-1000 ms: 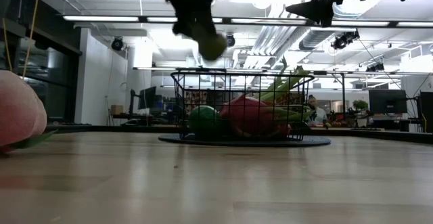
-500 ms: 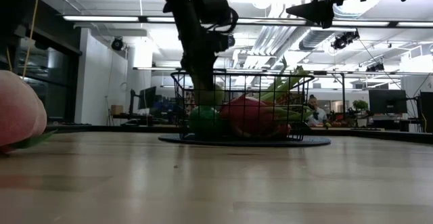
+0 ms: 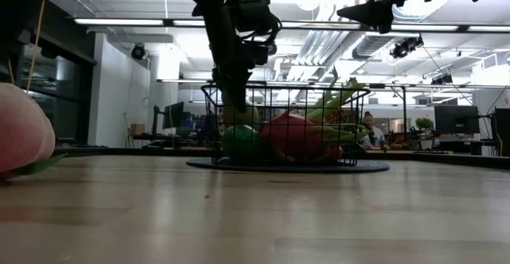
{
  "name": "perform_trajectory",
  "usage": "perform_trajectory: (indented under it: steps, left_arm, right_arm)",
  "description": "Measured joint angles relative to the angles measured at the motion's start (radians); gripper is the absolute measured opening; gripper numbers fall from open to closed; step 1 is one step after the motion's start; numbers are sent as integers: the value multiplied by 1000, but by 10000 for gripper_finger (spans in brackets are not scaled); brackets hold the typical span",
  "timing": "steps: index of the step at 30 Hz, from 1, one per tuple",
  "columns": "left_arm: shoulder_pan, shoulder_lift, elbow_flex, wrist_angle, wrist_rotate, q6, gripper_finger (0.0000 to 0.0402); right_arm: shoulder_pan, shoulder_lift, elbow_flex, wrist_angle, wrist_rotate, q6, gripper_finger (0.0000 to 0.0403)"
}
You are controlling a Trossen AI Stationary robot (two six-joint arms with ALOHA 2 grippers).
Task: Build produce basket
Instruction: Put the pear into the wire basket, then put the mangosteen into the wire basket
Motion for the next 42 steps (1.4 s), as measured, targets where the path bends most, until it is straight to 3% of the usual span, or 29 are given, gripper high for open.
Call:
perform_trajectory:
  steps: [9, 19, 27, 31, 36, 42]
  left_arm:
    - [2, 0, 2, -47, -53, -6, 394]
    - [1, -12, 170, -191, -59, -55, 394]
    - [-53, -210, 178, -103, 47, -133, 392]
    - [-120, -382, 24, 164, 33, -203, 392]
    - [-223, -611, -298, 526, -37, -288, 392]
    - [-311, -837, -653, 807, -107, -443, 392]
  right_arm:
    - [0, 0, 0, 0, 0, 0, 385]
    - [0, 0, 0, 0, 0, 0, 385]
    - [0, 0, 0, 0, 0, 0, 385]
    - [0, 0, 0, 1, 0, 1, 385]
    - [0, 0, 0, 5, -1, 0, 385]
    - [0, 0, 0, 5, -1, 4, 385]
